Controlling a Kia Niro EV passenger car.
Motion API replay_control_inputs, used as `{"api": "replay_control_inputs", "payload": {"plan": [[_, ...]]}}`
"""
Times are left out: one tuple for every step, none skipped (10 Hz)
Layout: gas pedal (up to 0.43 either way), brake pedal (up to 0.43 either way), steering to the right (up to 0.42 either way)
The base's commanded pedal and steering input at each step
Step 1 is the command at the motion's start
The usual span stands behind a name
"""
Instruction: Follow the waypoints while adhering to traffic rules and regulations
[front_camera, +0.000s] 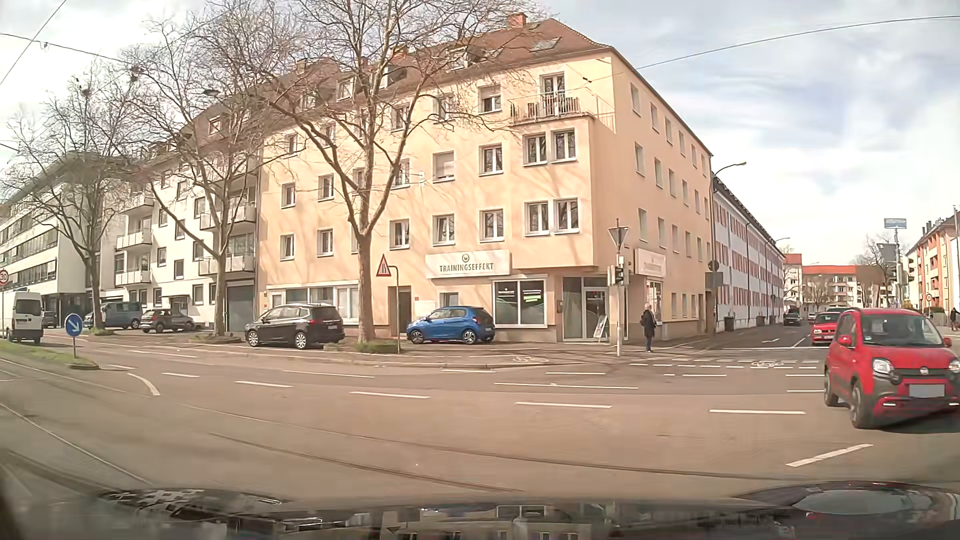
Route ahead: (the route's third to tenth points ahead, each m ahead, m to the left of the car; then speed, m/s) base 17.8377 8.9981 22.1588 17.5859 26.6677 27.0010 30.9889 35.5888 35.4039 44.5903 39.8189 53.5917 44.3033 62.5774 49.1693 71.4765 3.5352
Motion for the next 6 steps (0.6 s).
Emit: {"api": "replay_control_inputs", "payload": {"plan": [[0.24,0.0,-0.204],[0.24,0.0,-0.201],[0.24,0.0,-0.199],[0.228,0.0,-0.198],[0.228,0.0,-0.199],[0.228,0.0,-0.202]]}}
